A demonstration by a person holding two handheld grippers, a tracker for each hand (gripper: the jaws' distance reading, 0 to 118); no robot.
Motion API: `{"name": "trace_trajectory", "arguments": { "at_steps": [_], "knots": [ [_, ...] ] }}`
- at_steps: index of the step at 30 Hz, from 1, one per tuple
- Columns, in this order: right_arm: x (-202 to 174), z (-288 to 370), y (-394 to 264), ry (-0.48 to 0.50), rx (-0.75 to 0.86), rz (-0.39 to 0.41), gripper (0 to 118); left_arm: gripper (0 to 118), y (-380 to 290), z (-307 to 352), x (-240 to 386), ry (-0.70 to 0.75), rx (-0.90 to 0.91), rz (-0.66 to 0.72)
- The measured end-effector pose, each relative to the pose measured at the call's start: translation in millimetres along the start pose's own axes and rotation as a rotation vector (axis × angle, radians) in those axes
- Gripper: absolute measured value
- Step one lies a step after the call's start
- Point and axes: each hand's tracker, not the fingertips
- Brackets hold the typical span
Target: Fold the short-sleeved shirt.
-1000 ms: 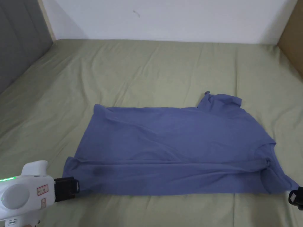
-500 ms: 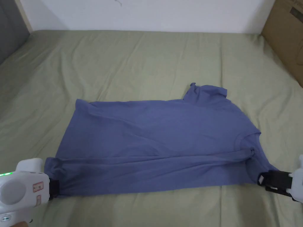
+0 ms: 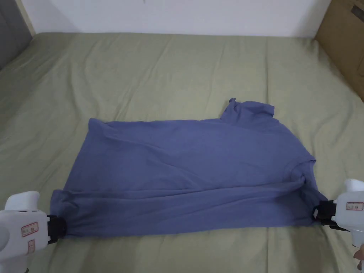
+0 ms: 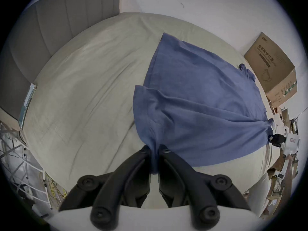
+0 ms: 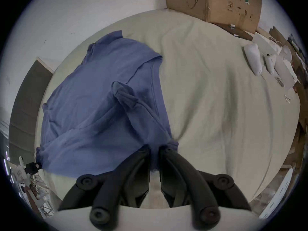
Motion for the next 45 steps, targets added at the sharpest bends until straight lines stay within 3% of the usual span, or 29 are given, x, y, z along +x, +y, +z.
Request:
{"name": "trace_trajectory", "arguments": {
  "at_steps": [6, 11, 13, 16, 19, 20, 21, 22, 23, 24, 25, 26, 30, 31, 32, 33, 34, 35, 38, 45],
  "knots": [
    [3, 48, 1, 0.067, 0.057, -0.028, 9, 6, 7, 32, 0, -0.07, 0.051, 0.011],
    [-9, 88, -23, 0.047, 0.076, 0.051, 9, 6, -2, 56, -1, -0.055, 0.092, -0.02],
    [4, 91, -37, 0.051, 0.058, 0.034, 9, 6, -13, 63, -6, -0.043, 0.081, -0.04],
    [24, 81, -68, 0.061, 0.004, -0.06, 9, 6, -36, 62, -12, -0.028, 0.033, -0.049],
    [32, 58, -92, 0.038, -0.047, -0.079, 9, 7, -57, 43, -13, -0.01, -0.069, -0.075],
    [34, 53, -96, 0.042, -0.035, -0.104, 17, 8, -62, 38, -13, 0.007, -0.096, -0.09],
    [35, 52, -98, 0.041, -0.026, -0.135, 37, 16, -66, 35, -15, 0.018, -0.125, -0.102],
    [35, 52, -97, 0.032, -0.025, -0.149, 68, 41, -63, 33, -14, 0.005, -0.058, -0.074],
    [34, 54, -95, 0.023, -0.024, -0.146, 78, 65, -62, 34, -14, 0.023, -0.054, -0.058],
    [33, 58, -92, 0.021, -0.014, -0.141, 78, 83, -60, 37, -16, 0.048, -0.026, -0.034],
    [32, 64, -89, 0.021, 0.018, -0.131, 78, 90, -57, 42, -18, 0.037, 0.012, -0.019],
    [30, 69, -84, 0.017, 0.03, -0.126, 78, 90, -51, 46, -19, 0.032, 0.033, 0.005],
    [16, 88, -59, 0.037, 0.097, -0.073, 77, 88, -28, 63, -15, -0.045, 0.116, 0.095],
    [9, 91, -53, 0.049, 0.108, -0.048, 75, 78, -24, 66, -11, -0.063, 0.135, 0.089],
    [4, 91, -47, 0.052, 0.115, -0.01, 68, 57, -21, 67, -6, -0.069, 0.154, 0.086],
    [-4, 90, -42, 0.04, 0.12, 0.034, 57, 29, -19, 65, 0, -0.034, 0.132, 0.044],
    [-12, 89, -38, 0.024, 0.128, 0.071, 33, 1, -16, 60, 6, 0.006, 0.136, 0.005],
    [-19, 85, -36, 0.012, 0.14, 0.097, 2, 1, -14, 56, 10, 0.036, 0.135, -0.023],
    [-32, 66, -30, 0.051, 0.088, 0.12, 0, 0, -12, 44, 25, 0.057, 0.083, -0.101],
    [-45, 26, 14, 0.082, 0.08, 0.082, 0, 0, 13, 20, 48, 0.031, 0.047, -0.108]
  ]
}}
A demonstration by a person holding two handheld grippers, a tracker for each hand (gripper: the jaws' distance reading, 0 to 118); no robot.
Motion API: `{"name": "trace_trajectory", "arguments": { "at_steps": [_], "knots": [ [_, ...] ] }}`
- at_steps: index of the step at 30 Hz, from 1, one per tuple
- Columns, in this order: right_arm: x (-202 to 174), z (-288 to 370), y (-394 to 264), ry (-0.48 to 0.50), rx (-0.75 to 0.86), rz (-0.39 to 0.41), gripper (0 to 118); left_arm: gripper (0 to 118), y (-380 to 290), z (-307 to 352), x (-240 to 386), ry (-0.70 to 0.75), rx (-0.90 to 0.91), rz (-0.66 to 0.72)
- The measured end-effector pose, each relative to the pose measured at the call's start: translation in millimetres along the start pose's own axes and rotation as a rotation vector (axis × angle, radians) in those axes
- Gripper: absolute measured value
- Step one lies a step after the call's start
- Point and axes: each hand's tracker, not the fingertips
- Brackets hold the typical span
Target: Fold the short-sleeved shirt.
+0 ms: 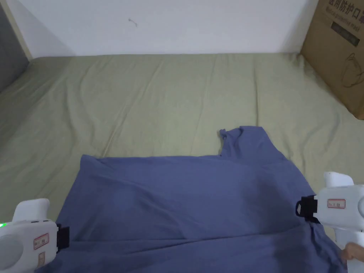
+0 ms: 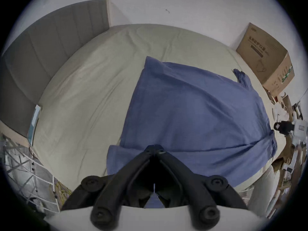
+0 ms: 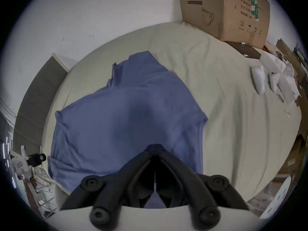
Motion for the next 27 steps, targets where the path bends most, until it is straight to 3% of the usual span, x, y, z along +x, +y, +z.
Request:
{"name": "trace_trajectory", "arguments": {
  "at_steps": [1, 2, 3, 4, 5, 6, 12, 17, 18, 19, 21, 23, 27],
  "knots": [
    [-3, -7, 15, -0.001, 0.008, 0.013, 0, 0, 5, -3, 3, 0.002, -0.002, -0.009],
    [-6, -14, 27, -0.014, 0.02, 0.041, 8, 0, 10, -6, 5, 0.005, -0.003, -0.018],
    [-7, -22, 43, -0.037, 0.025, 0.076, 33, 0, 15, -10, 7, 0.007, -0.006, -0.025],
    [-9, -31, 59, -0.048, 0.033, 0.1, 74, 0, 20, -14, 9, 0.008, -0.009, -0.029],
    [-9, -43, 77, -0.033, 0.04, 0.103, 89, 0, 24, -20, 8, 0.006, -0.01, -0.03],
    [-8, -51, 89, -0.021, 0.039, 0.099, 89, 0, 27, -24, 9, 0.007, -0.013, -0.028],
    [-4, -114, 156, -0.044, 0.0, 0.119, 89, 0, 39, -42, 5, 0.017, -0.048, 0.003],
    [4, -151, 162, -0.086, -0.08, 0.16, 84, 0, 41, -53, -3, 0.024, -0.068, 0.013],
    [6, -154, 161, -0.091, -0.093, 0.153, 72, 0, 41, -53, -4, 0.026, -0.07, 0.014],
    [7, -156, 158, -0.084, -0.102, 0.144, 49, 0, 41, -54, -6, 0.026, -0.07, 0.015],
    [6, -151, 154, -0.093, -0.068, 0.136, 31, 0, 41, -57, -9, 0.017, -0.078, 0.025],
    [4, -148, 155, -0.07, -0.066, 0.136, 0, 0, 40, -56, -11, 0.014, -0.075, 0.028],
    [-2, -142, 157, -0.082, -0.056, 0.158, 0, 0, 40, -54, -9, 0.009, -0.074, 0.028]
  ]
}}
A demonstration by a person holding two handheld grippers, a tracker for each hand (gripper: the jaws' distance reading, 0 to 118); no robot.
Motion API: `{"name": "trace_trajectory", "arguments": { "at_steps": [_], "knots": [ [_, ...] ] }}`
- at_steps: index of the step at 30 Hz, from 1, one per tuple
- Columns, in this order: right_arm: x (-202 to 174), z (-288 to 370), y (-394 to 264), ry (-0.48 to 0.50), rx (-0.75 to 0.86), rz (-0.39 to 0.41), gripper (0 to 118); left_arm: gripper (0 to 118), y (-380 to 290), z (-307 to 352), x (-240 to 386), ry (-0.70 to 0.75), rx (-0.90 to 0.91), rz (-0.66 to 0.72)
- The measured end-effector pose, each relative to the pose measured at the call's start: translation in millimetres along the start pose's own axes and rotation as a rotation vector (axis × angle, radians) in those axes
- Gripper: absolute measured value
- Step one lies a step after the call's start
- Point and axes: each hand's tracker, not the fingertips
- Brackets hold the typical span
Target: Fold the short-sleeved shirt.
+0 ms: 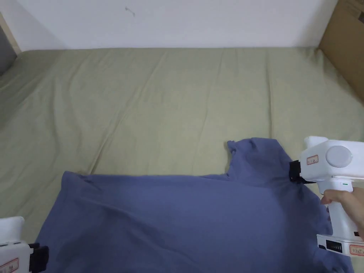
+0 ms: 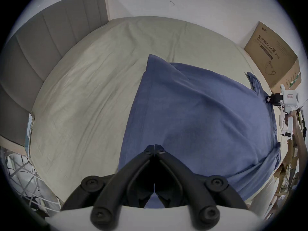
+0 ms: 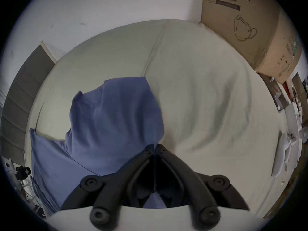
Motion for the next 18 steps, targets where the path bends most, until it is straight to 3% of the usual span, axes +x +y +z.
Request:
{"name": "trace_trajectory", "arguments": {
  "at_steps": [9, 10, 11, 13, 14, 16, 18],
  "knots": [
    [-2, 12, 5, 0.005, 0.01, 0.02, 0, 2, 33, -7, 1, -0.012, 0.037, 0.022],
    [-2, 12, 5, 0.003, 0.01, 0.023, 0, 16, 45, -10, 2, -0.011, 0.041, 0.033],
    [-2, 12, 5, 0.004, 0.01, 0.023, 0, 39, 57, -14, 3, -0.011, 0.038, 0.04],
    [-2, 11, 5, 0.005, 0.01, 0.021, 0, 98, 85, -27, 6, -0.006, 0.036, 0.043],
    [-2, 11, 5, 0.006, 0.009, 0.019, 0, 98, 99, -33, 11, -0.005, 0.042, 0.04],
    [0, 10, 6, 0.01, 0.009, 0.016, 0, 115, 119, -45, 18, 0.018, 0.044, 0.027],
    [2, 10, 7, 0.015, 0.007, 0.012, 0, 114, 140, -58, 22, 0.02, 0.051, -0.002]
  ]
}}
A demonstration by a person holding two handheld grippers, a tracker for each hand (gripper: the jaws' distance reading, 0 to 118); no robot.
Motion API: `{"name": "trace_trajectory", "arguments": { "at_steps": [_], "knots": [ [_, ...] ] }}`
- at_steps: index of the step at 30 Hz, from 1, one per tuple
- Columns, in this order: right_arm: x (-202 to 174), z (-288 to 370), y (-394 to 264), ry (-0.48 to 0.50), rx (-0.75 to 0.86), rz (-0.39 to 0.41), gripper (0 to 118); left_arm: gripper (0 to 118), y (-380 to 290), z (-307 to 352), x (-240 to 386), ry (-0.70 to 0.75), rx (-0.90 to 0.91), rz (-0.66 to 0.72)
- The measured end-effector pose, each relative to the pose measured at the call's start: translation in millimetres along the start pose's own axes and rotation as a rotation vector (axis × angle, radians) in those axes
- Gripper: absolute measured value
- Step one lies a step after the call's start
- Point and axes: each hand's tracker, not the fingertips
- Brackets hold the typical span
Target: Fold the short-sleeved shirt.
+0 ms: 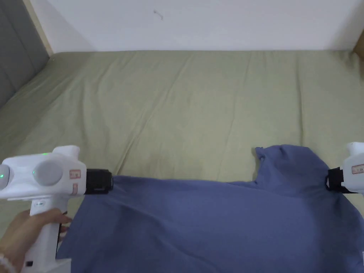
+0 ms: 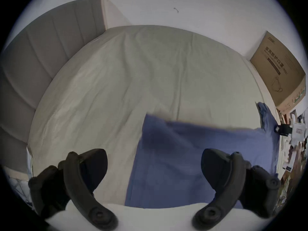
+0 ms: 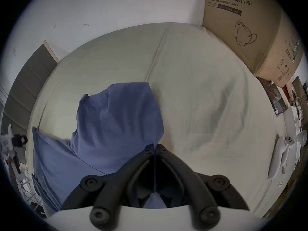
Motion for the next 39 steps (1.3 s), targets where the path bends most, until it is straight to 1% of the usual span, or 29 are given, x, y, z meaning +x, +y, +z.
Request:
{"name": "trace_trajectory", "arguments": {
  "at_steps": [4, 5, 6, 7, 8, 9, 10, 11, 12, 13, 14, 16, 18, 20, 22, 28, 31, 33, 36, 39],
  "knots": [
    [0, -2, 1, -0.003, -0.005, 0.009, 0, 114, 24, -37, 0, 0.018, -0.03, 0.007],
    [-1, -3, 1, -0.005, -0.005, 0.012, 0, 113, 29, -53, -6, 0.013, -0.05, 0.016],
    [-1, -3, 0, -0.005, -0.007, 0.011, 0, 109, 30, -61, -7, 0.009, -0.077, 0.031],
    [-1, -4, 0, -0.006, -0.008, 0.01, 0, 96, 30, -70, -7, 0.004, -0.106, 0.029],
    [-1, -5, 0, -0.005, -0.01, 0.007, 0, 74, 26, -71, -5, 0.017, -0.124, 0.023],
    [0, -5, 0, -0.002, -0.012, -0.001, 0, 58, 23, -77, -5, 0.026, -0.138, 0.011],
    [0, -5, 0, 0.0, -0.013, -0.004, 0, 55, 21, -78, -5, 0.022, -0.148, 0.003],
    [0, -4, 0, 0.0, -0.011, -0.005, 0, 45, 21, -69, -4, 0.015, -0.109, 0.014],
    [0, -3, 1, 0.002, -0.009, -0.006, 0, 24, 24, -77, -6, 0.008, -0.106, -0.006],
    [0, -1, 1, 0.003, -0.009, -0.001, 0, 4, 26, -77, -5, 0.008, -0.104, -0.054],
    [0, 3, 2, 0.009, -0.006, -0.001, 0, 4, 28, -76, -4, -0.027, -0.12, -0.053],
    [-1, 11, 2, 0.019, 0.006, -0.009, 0, 4, 27, -59, 6, 0.004, -0.104, -0.083],
    [-1, 22, 2, 0.036, 0.022, -0.025, 0, 4, 26, -46, 6, -0.01, -0.091, -0.057],
    [-3, 34, 1, 0.036, 0.029, -0.017, 0, 4, 25, -33, 3, -0.024, -0.063, -0.037],
    [-6, 48, 0, 0.032, 0.037, 0.001, 0, 4, 22, -14, 2, -0.026, -0.051, -0.046],
    [-3, 114, -21, 0.045, 0.103, 0.011, 0, 4, -5, 77, 0, -0.033, 0.045, -0.09],
    [2, 154, -51, 0.062, 0.128, -0.013, 0, 4, -34, 120, -10, -0.044, 0.08, -0.093],
    [3, 177, -77, 0.063, 0.143, -0.014, 0, 4, -56, 137, -24, -0.058, 0.095, -0.091],
    [5, 205, -127, 0.063, 0.14, -0.002, 0, 4, -99, 154, -38, -0.072, 0.084, -0.087],
    [7, 214, -178, 0.066, 0.107, -0.004, 0, 4, -146, 162, -49, -0.071, 0.054, -0.099]
  ]
}}
